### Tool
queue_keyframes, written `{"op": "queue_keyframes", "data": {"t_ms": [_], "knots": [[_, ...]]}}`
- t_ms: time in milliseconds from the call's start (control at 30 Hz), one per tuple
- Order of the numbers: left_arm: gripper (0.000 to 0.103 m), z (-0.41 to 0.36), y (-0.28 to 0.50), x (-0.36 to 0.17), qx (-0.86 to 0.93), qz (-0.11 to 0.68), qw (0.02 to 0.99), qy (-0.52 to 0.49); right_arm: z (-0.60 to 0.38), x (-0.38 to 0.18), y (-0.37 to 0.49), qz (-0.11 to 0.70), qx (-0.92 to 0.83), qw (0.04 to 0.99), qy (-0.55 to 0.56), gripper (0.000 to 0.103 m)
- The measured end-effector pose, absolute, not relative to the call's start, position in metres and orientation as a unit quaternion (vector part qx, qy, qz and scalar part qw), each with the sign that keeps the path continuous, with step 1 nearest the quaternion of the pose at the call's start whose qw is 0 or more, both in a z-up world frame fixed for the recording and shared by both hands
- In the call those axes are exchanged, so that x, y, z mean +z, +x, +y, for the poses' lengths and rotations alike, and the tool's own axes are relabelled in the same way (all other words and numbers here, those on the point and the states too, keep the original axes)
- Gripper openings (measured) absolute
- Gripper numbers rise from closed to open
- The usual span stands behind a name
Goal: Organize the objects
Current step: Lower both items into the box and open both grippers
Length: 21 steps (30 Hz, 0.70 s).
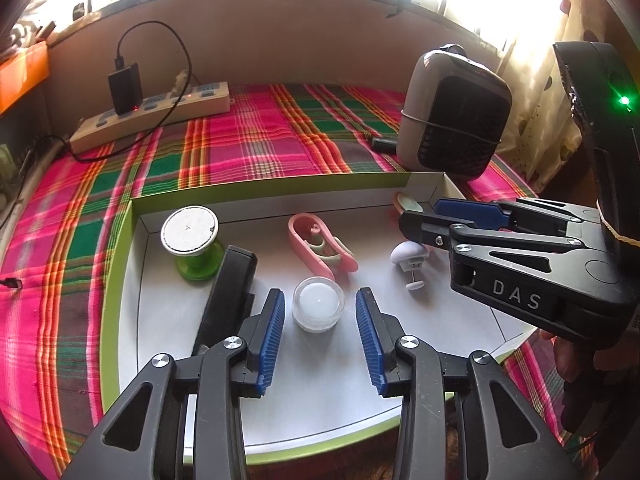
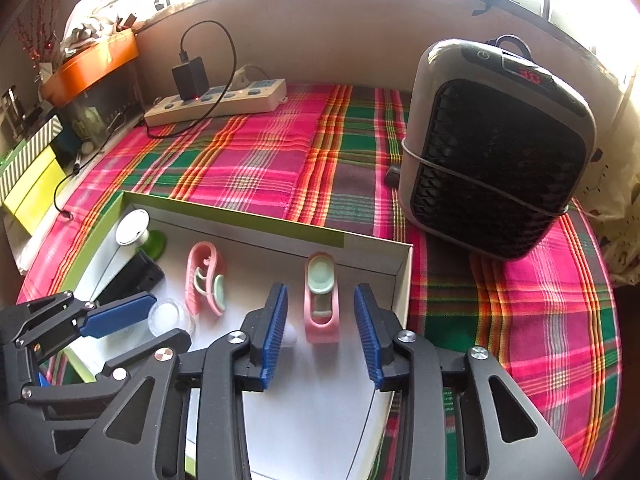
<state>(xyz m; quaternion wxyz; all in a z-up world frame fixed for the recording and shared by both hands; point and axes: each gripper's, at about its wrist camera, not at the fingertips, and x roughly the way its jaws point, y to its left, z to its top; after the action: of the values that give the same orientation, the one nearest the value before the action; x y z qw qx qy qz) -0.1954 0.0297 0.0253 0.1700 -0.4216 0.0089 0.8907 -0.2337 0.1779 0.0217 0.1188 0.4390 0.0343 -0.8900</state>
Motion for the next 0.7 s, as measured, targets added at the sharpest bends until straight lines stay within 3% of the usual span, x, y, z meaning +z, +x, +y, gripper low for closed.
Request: {"op": "queue_keyframes", "data": {"t_ms": [700], "knots": [[0.036,0.014,-0.150,0.051,0.905,-0.006,0.161,-0.394,0.185,0.047,-0.186,0.011,-0.905,0.115,0.409,0.039]]}}
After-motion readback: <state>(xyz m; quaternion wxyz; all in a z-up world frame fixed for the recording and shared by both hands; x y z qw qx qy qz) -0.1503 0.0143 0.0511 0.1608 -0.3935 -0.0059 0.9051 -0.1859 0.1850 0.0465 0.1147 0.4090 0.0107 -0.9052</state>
